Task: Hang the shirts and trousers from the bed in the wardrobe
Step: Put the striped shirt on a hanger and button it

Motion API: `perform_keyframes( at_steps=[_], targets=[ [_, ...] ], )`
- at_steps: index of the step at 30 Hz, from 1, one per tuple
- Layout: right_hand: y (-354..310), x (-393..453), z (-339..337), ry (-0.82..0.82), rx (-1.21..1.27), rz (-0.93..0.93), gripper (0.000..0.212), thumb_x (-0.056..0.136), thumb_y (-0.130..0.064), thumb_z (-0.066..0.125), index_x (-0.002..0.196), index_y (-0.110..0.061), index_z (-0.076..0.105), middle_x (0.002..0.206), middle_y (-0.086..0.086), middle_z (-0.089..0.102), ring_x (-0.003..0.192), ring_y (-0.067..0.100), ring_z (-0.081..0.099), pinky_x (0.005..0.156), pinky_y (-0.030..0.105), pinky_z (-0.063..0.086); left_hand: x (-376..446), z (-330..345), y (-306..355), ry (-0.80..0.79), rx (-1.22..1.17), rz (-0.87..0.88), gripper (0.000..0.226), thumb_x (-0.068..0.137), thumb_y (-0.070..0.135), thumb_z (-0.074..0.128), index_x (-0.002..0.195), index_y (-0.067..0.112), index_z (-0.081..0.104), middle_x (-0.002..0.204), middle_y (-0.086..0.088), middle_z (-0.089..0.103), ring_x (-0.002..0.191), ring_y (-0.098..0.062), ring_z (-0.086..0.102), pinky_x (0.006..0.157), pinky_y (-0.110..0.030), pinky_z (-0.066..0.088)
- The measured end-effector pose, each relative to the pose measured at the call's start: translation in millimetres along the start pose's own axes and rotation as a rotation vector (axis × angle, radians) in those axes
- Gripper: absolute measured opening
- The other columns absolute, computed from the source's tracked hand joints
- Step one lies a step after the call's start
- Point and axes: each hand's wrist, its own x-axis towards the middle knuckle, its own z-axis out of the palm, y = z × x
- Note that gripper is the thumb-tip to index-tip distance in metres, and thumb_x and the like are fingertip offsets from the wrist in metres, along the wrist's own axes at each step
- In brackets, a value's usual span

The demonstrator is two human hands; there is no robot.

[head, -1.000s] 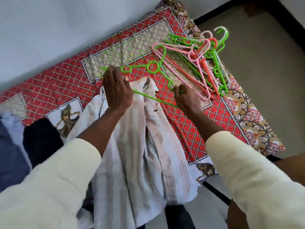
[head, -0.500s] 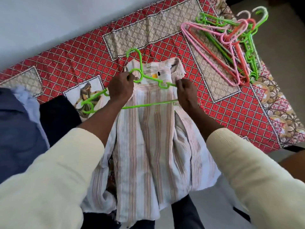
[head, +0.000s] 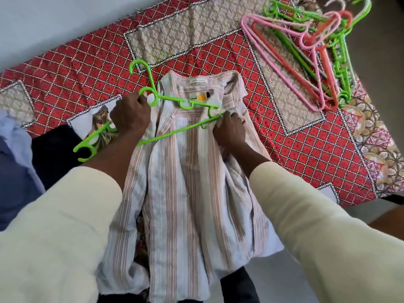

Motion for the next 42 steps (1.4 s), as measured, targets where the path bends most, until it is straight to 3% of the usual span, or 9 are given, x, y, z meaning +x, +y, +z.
perform_keyframes(
  at_steps=[11, 20, 22, 26, 28, 33, 37, 40, 42],
  targets=[
    [35, 1, -42, 0.362, 0.656, 0.462, 0.028, 0.086, 0.002, 0.040, 0.113, 0.005, 0.046, 0.094, 0.015, 0.056, 0.089, 0.032, 0.056, 0.069, 0.037, 0.037, 2, 2, -1, -0.025, -0.008, -0.017, 0.040, 0.096, 0.039, 0.049, 0.100, 0.004, 0.069, 0.105, -0.027, 0.066, 0.100, -0.047, 0.060, 0.079, -0.046, 0.047],
    [26, -23, -87, 0.731, 0.677, 0.179, 0.026, 0.095, -0.024, 0.053, 0.106, -0.006, 0.068, 0.097, 0.014, 0.071, 0.088, 0.028, 0.064, 0.079, 0.041, 0.051, -23, 25, 85, -0.151, -0.048, 0.102, 0.035, 0.096, 0.034, 0.050, 0.094, 0.007, 0.071, 0.103, -0.020, 0.069, 0.100, -0.042, 0.062, 0.077, -0.042, 0.048],
    [15, -33, -87, 0.637, 0.660, -0.028, 0.030, 0.091, -0.018, 0.051, 0.113, -0.005, 0.068, 0.106, 0.013, 0.070, 0.095, 0.024, 0.065, 0.084, 0.036, 0.050, -23, 34, 98, -0.174, -0.053, 0.118, 0.035, 0.095, 0.035, 0.050, 0.093, 0.007, 0.071, 0.101, -0.020, 0.070, 0.099, -0.042, 0.063, 0.078, -0.041, 0.049],
    [9, -33, -60, -0.226, 0.294, -0.260, 0.047, 0.087, 0.000, 0.050, 0.129, -0.014, 0.063, 0.125, 0.015, 0.065, 0.114, 0.030, 0.061, 0.093, 0.035, 0.047, -21, 50, 120, -0.166, -0.077, 0.165, 0.035, 0.094, 0.038, 0.052, 0.095, 0.010, 0.073, 0.100, -0.020, 0.071, 0.098, -0.040, 0.064, 0.079, -0.040, 0.049],
    [12, -31, -46, -0.447, 0.047, -0.316, 0.053, 0.088, -0.001, 0.050, 0.135, -0.023, 0.059, 0.130, 0.013, 0.063, 0.116, 0.032, 0.060, 0.094, 0.034, 0.047, -15, 58, 126, -0.120, -0.089, 0.242, 0.034, 0.095, 0.036, 0.051, 0.096, 0.010, 0.073, 0.098, -0.020, 0.071, 0.096, -0.040, 0.064, 0.082, -0.040, 0.046],
    [2, -32, -45, -0.377, 0.128, -0.370, 0.044, 0.096, -0.010, 0.047, 0.138, -0.020, 0.055, 0.128, 0.012, 0.065, 0.111, 0.034, 0.063, 0.091, 0.039, 0.051, 4, 74, 137, -0.066, -0.040, 0.274, 0.033, 0.097, 0.034, 0.048, 0.099, 0.012, 0.072, 0.098, -0.018, 0.071, 0.099, -0.038, 0.062, 0.087, -0.042, 0.038],
    [-2, 6, -55, 0.208, 0.408, -0.094, 0.052, 0.092, -0.011, 0.056, 0.141, 0.002, 0.045, 0.139, 0.021, 0.050, 0.130, 0.037, 0.044, 0.107, 0.043, 0.035, 9, 81, 137, -0.224, -0.200, 0.204, 0.030, 0.093, 0.031, 0.056, 0.109, 0.012, 0.073, 0.110, -0.017, 0.070, 0.107, -0.035, 0.061, 0.090, -0.038, 0.042],
    [-17, 45, -54, 0.001, 0.444, -0.029, 0.070, 0.091, -0.029, 0.064, 0.149, -0.007, 0.032, 0.153, 0.014, 0.038, 0.142, 0.029, 0.030, 0.117, 0.041, 0.019, 9, 73, 131, -0.287, -0.435, 0.197, 0.033, 0.087, 0.021, 0.056, 0.113, 0.008, 0.071, 0.113, -0.013, 0.070, 0.106, -0.028, 0.063, 0.087, -0.029, 0.046],
    [-29, 64, -47, -0.082, 0.424, -0.022, 0.054, 0.092, -0.036, 0.062, 0.139, -0.013, 0.047, 0.141, 0.011, 0.052, 0.133, 0.027, 0.042, 0.114, 0.042, 0.022, 8, 66, 125, -0.287, -0.550, 0.229, 0.032, 0.084, 0.016, 0.049, 0.106, 0.006, 0.071, 0.104, -0.012, 0.072, 0.098, -0.026, 0.064, 0.079, -0.026, 0.047]
  ],
)
